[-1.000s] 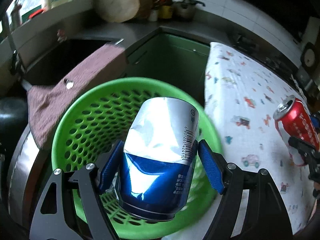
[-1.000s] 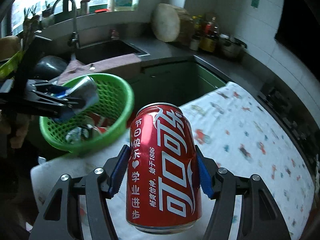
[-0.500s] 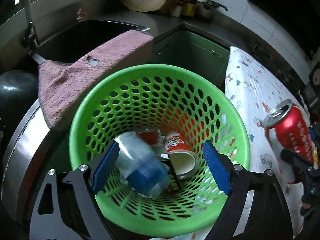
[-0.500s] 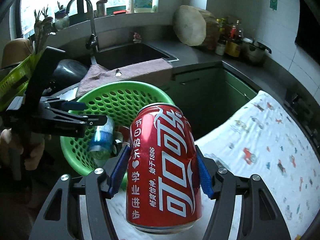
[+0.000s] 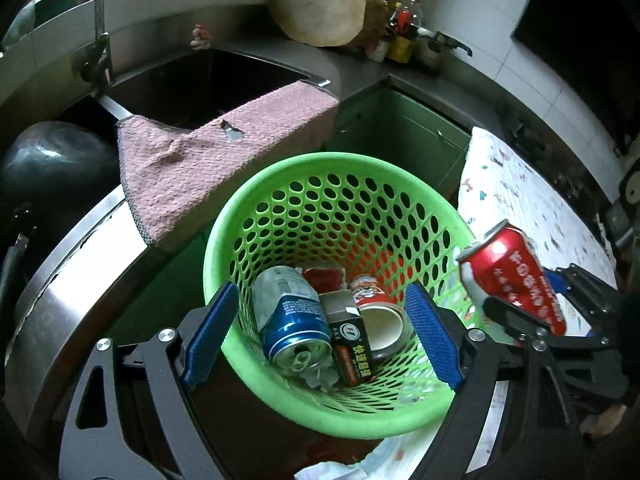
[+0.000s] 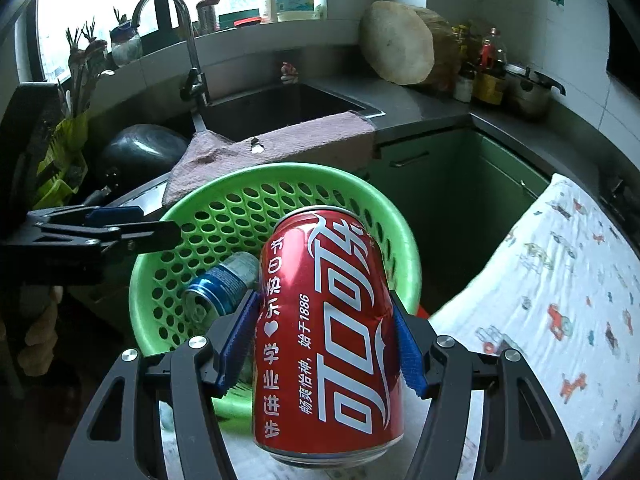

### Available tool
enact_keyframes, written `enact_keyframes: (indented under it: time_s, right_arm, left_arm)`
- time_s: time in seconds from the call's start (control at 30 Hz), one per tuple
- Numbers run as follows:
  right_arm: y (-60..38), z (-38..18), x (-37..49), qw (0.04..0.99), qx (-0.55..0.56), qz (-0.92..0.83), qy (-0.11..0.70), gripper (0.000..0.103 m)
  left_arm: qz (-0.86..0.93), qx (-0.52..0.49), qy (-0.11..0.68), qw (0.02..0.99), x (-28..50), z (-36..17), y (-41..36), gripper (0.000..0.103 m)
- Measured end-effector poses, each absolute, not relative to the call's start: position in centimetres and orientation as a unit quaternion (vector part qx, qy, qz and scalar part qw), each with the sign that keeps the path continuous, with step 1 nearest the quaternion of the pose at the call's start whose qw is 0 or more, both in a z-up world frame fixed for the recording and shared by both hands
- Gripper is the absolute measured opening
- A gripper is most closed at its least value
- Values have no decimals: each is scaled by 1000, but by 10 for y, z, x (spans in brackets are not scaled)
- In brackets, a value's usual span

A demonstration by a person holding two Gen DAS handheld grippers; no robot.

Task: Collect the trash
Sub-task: 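Lower the red can into the green basket and open the right tool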

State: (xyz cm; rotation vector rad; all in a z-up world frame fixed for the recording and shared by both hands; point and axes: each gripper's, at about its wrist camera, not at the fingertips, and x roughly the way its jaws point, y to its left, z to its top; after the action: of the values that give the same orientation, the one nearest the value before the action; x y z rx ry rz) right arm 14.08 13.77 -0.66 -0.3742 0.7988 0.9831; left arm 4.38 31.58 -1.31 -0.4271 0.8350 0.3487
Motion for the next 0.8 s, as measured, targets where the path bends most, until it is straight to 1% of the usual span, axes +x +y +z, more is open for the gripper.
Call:
enact_keyframes:
  time_s: [0.17, 0.27, 0.33, 0.37, 0.8]
  right_arm:
    - [147, -8, 140, 787, -169, 464, 370, 61]
    - [151, -6, 139, 785, -163, 470, 368, 63]
    - [152, -4, 138, 786, -160, 473, 365, 71]
    - [151, -2, 137, 787, -159, 475, 361, 73]
    - [122, 18, 129, 801, -171, 462, 341, 74]
  left_arm:
    - [168, -208, 393, 880, 40, -10, 317, 84]
    - [169, -208, 391, 881, 37, -8, 318, 84]
    - [171, -207, 390, 881, 36, -7, 318, 84]
    - [171, -208, 390, 881, 35, -7, 318, 84]
    - [155, -196, 384, 889, 39, 5, 298, 84]
